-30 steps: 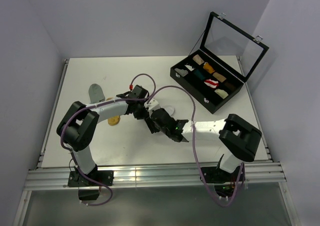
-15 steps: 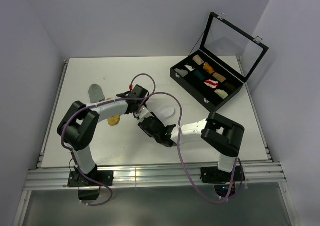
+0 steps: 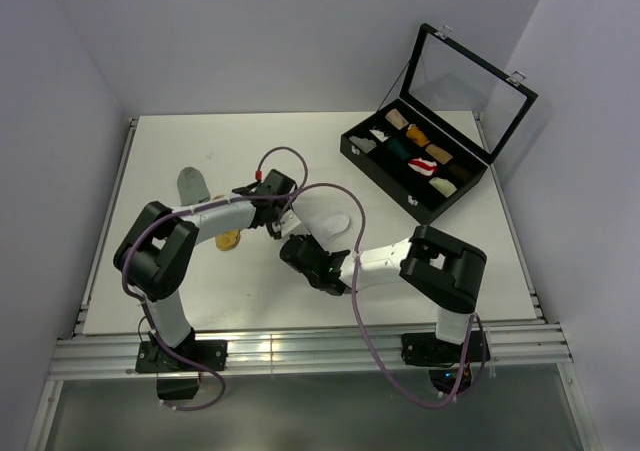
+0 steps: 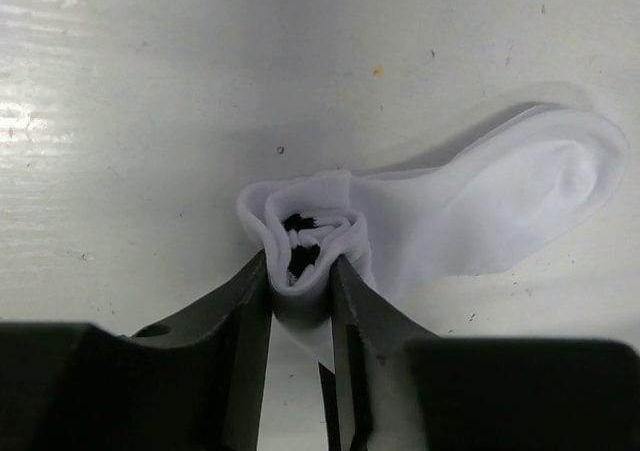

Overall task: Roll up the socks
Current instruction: Roll the sock at the center of the board.

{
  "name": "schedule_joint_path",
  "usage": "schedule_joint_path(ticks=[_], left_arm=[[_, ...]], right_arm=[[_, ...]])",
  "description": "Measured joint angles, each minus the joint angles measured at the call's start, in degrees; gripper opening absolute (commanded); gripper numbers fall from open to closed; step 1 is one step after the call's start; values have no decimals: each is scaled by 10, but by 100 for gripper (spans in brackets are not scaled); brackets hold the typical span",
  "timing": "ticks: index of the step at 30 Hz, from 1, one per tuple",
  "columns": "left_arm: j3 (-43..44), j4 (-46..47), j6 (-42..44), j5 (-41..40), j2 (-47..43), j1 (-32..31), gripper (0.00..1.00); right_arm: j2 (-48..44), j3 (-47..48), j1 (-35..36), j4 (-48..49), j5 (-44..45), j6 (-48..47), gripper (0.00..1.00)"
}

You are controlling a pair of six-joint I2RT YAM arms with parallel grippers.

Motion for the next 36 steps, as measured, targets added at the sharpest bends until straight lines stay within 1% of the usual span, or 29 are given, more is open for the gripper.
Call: schedule_joint_path(ticks=[1,2,4,5,10,12,13,15,20,27,32,36], left_arm=[[-2,2,-6,0,-2,0,38],[-7,5,-14,-1,-4,1,43],[-20,11,-33,-6,-13,3,50],[-26,12,-41,-9,-18,3,50],[-64,18,-88,-17,-66,15,54],[-78,25,-103,-21,-89,18,60],[-86,28,-110,-24,-101,19,66],[-102,37,-125,-29,-125,22,68],[-125,65,-137,-32,-151,24,68],[-146,111,-134,-23,-151,24,65],[-147,140,-129,-10,-138,23,65],[-147,162,-119,3,-120,20,65]], right_arm=[[-3,-4,-2,2,-5,4,0],[-10,-12,-9,9,-22,10,0],[-28,-27,-27,18,-61,24,0],[-37,-35,-38,23,-83,31,0],[-80,-78,-119,51,-249,76,0],[-85,-87,-158,61,-320,94,0],[-86,-88,-179,65,-361,104,0],[-83,-91,-215,71,-426,122,0],[-49,-91,-289,102,-582,173,0],[23,-90,-367,178,-747,263,0],[66,-83,-395,217,-817,314,0],[83,-77,-404,226,-841,335,0]])
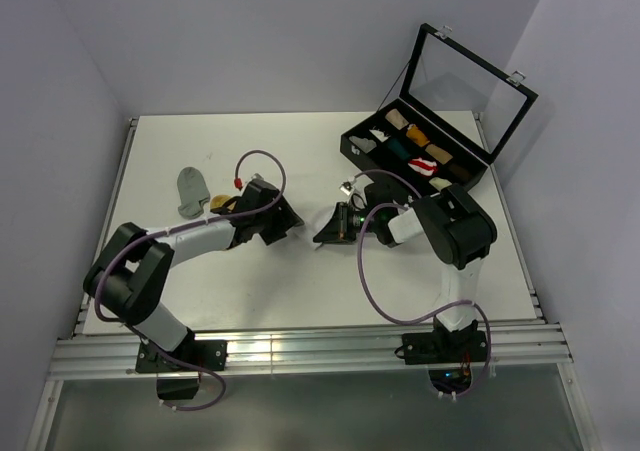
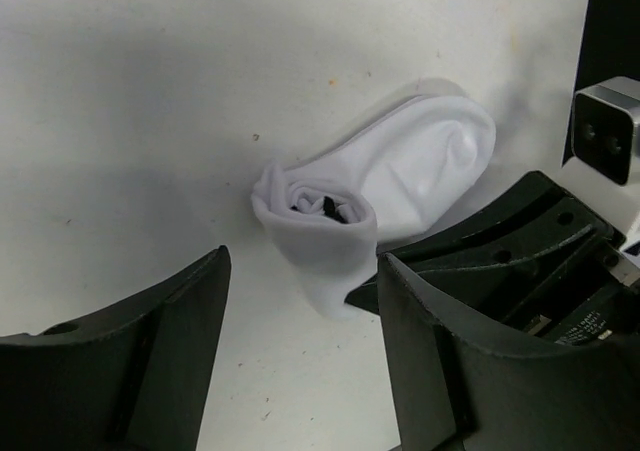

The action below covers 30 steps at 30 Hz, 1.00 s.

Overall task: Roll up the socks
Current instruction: Roll the sock at the center of the board.

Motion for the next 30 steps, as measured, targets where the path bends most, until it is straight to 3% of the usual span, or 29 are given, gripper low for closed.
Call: schedule_joint_path(ticks=[9,18,23,30], left_arm=[[0,40,20,19,31,-3,61],[20,48,26,27,75,-3,44],[43,33,36,29,95,-3,31],[83,-3,49,28,117,-9,25]], right_arm=[[22,7,-13,11,-29,31,0],[28,12,-19,7,-36,40,0],[28,18,-20,-8,-35,39,0],[-19,9,-18,-58,21,-2,41]])
